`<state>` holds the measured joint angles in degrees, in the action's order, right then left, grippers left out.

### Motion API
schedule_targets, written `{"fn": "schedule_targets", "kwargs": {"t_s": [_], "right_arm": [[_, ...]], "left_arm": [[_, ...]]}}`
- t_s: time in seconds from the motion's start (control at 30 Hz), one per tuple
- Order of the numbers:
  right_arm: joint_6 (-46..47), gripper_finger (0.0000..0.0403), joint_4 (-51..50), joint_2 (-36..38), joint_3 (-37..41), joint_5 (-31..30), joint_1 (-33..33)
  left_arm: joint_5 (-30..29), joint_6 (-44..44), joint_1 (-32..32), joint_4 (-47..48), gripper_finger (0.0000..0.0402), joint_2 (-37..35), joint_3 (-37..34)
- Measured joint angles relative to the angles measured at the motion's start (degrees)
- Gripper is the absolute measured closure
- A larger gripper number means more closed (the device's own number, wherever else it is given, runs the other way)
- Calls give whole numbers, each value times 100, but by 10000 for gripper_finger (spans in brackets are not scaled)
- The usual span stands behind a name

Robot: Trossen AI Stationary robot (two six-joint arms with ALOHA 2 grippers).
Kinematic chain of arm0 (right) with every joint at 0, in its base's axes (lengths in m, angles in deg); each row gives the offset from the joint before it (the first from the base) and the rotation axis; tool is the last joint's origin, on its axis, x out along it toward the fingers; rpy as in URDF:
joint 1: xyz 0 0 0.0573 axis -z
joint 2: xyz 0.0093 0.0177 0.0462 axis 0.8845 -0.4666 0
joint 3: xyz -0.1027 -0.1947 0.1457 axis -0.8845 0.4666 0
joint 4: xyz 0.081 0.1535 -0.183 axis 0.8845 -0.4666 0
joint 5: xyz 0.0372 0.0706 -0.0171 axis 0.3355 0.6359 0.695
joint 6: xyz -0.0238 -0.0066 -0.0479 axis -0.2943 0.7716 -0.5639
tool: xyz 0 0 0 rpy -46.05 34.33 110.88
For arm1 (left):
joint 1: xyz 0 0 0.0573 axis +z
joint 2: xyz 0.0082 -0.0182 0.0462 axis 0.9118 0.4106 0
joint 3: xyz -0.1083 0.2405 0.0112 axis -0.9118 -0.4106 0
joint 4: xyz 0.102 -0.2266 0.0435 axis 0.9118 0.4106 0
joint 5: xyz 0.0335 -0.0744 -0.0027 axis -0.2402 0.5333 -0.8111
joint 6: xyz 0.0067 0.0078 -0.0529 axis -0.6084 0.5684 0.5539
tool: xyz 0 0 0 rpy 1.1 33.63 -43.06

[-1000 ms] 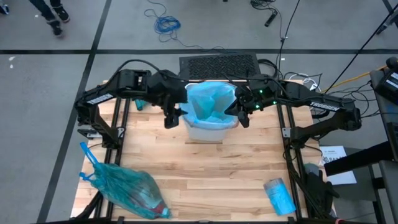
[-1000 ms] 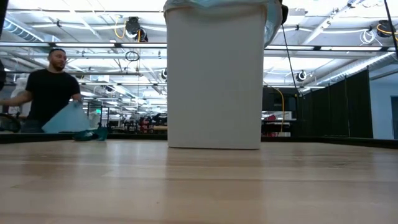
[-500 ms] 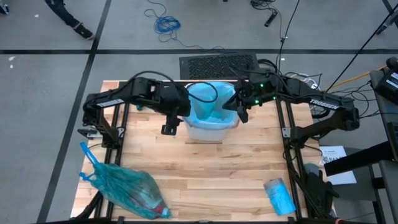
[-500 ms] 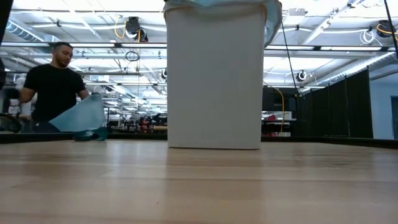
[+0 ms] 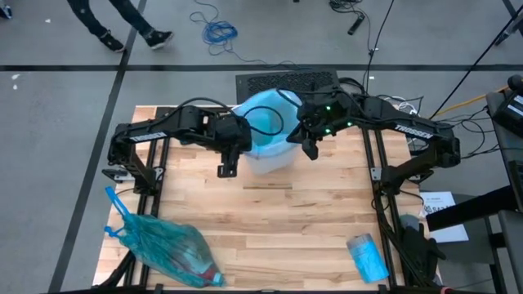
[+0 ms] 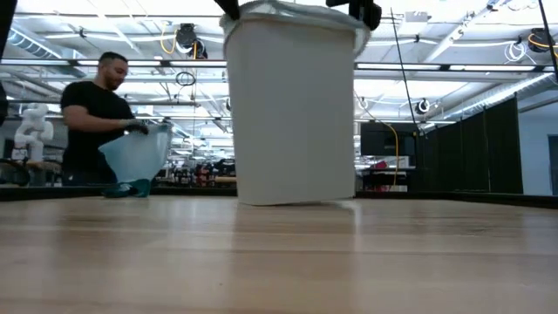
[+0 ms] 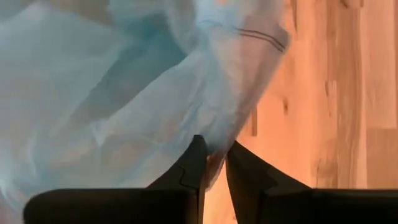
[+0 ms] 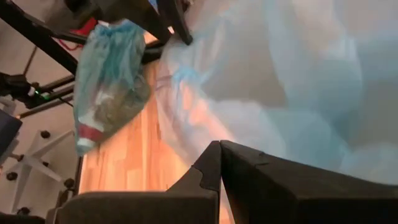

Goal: Place trash/remove bag and relplace
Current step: Insert the new blue trash bag into the white trash bin

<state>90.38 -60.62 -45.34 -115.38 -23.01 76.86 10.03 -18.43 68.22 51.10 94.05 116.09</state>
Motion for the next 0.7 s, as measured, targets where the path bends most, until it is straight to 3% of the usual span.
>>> {"fn": "schedule_targets", "kwargs": {"t_s": [0.47,0.7], "right_arm": [[-159,403,74,-39,0,0,221],[-322,403,144,-35,0,-1,219]], "left_arm": [[-120,19,-182,-53,334,-160,153],[-106,-147,-184,-582,333,-164,153]]}}
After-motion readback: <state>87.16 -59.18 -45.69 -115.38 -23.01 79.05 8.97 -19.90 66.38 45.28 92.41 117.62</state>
